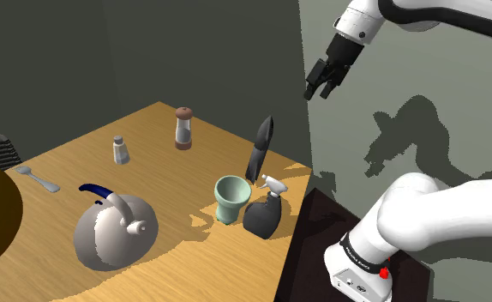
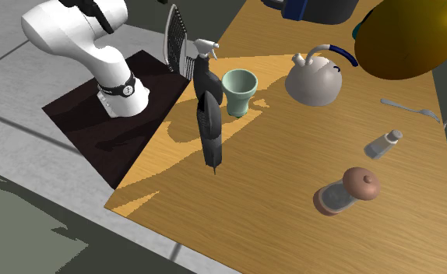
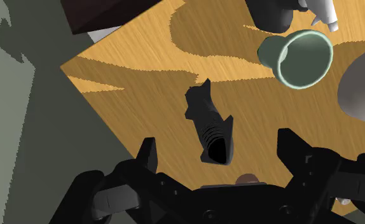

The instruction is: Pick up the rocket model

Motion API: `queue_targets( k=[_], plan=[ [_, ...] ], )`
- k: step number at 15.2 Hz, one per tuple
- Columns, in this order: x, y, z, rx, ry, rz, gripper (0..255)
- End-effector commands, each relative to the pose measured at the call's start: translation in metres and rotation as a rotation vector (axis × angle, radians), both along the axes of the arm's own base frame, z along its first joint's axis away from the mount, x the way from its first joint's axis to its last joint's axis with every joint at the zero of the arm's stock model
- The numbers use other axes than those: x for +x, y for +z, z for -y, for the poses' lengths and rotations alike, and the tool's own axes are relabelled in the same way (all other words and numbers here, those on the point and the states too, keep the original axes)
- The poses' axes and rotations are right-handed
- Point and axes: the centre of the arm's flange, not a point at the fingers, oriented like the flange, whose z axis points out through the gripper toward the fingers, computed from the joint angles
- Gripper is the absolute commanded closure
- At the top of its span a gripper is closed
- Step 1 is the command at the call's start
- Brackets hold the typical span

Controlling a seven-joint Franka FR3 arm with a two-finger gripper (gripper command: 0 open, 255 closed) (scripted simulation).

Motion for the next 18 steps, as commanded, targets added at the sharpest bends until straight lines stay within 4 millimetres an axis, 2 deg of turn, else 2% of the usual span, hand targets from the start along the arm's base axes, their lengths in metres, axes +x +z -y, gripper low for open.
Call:
queue_targets(
  k=[1, 6, 12, 18],
  plan=[
    [0.000, 0.000, 0.000, 0.000, 0.000, 0.000, 0],
    [0.019, -0.050, -0.014, -0.015, 0.002, 0.192, 0],
    [0.051, -0.101, -0.028, -0.033, 0.005, 0.409, 0],
    [0.051, -0.133, -0.028, -0.033, 0.005, 0.409, 0]
  ],
)
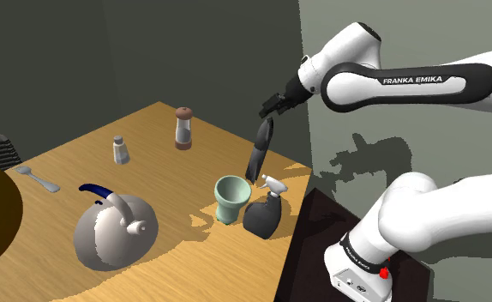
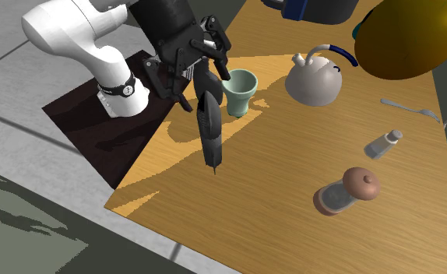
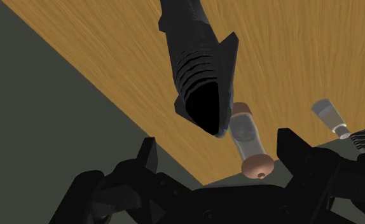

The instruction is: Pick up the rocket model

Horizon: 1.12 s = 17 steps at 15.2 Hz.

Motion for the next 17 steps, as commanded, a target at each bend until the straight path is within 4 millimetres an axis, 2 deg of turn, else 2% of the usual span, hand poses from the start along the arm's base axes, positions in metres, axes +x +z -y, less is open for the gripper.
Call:
queue_targets(
  k=[1, 3, 4, 13, 17],
  plan=[
    [0.000, -0.011, 0.000, 0.000, 0.000, 0.001, 0],
    [0.000, -0.014, 0.000, 0.000, 0.000, 0.001, 0],
    [-0.001, -0.014, 0.001, 0.000, 0.000, 0.001, 255],
    [0.000, -0.014, 0.000, 0.000, 0.000, 0.001, 255],
    [0.000, 0.007, 0.000, 0.000, 0.000, 0.001, 255]
  ],
)
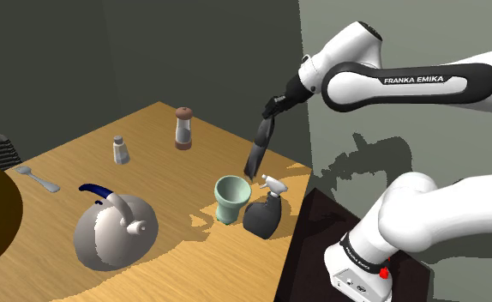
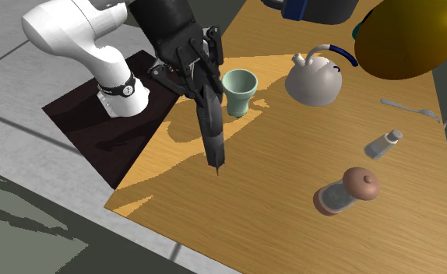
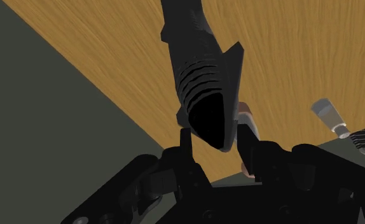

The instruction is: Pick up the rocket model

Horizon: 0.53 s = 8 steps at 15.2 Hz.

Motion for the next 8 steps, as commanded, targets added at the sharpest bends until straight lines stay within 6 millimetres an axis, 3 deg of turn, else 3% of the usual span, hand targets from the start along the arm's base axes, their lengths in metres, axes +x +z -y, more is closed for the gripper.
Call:
queue_targets(
  k=[1, 8],
  plan=[
    [0.001, 0.010, 0.000, 0.000, 0.000, 0.001, 255],
    [0.001, 0.047, 0.000, 0.000, 0.000, 0.001, 255]
  ],
)
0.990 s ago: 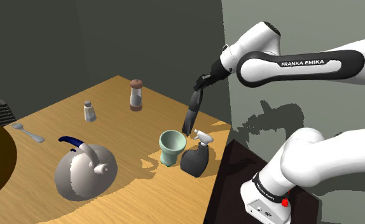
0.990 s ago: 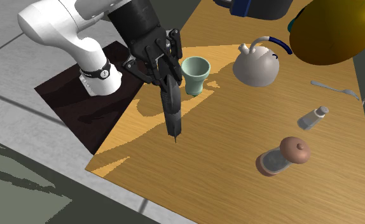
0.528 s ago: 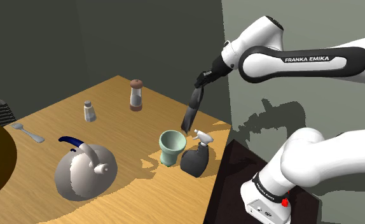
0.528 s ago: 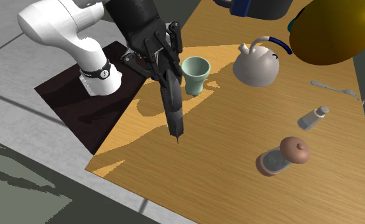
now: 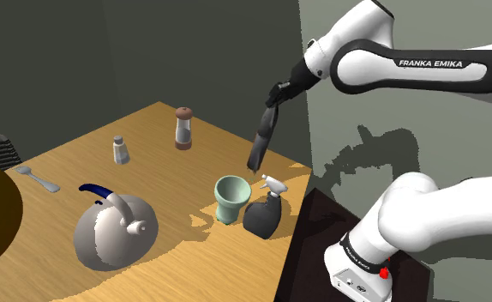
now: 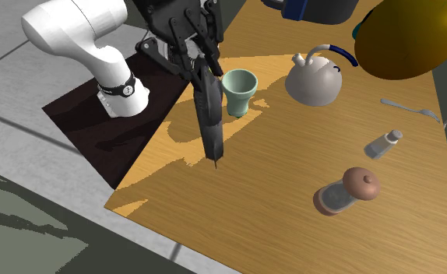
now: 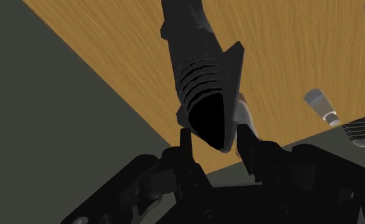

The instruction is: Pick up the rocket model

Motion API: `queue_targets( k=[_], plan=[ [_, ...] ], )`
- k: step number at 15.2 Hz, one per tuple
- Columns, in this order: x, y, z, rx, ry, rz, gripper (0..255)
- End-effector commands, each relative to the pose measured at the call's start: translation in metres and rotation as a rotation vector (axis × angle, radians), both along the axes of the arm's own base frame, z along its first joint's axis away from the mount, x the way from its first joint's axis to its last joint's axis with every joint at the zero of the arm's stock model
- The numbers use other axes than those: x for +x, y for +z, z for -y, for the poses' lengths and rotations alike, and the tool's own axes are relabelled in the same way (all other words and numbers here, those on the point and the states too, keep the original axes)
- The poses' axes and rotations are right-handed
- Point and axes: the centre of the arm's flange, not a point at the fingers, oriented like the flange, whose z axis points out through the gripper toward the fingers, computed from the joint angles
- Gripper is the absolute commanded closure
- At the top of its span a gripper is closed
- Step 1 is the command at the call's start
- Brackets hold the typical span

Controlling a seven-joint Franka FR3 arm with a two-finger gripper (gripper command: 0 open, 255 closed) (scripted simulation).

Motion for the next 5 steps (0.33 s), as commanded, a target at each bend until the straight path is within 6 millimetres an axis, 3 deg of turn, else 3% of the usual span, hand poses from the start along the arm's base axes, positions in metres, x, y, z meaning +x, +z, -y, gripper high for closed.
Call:
queue_targets(
  k=[1, 5],
  plan=[
    [0.001, 0.011, 0.000, 0.000, 0.000, 0.001, 255],
    [0.001, 0.023, 0.000, 0.000, 0.000, 0.001, 255]
  ],
)
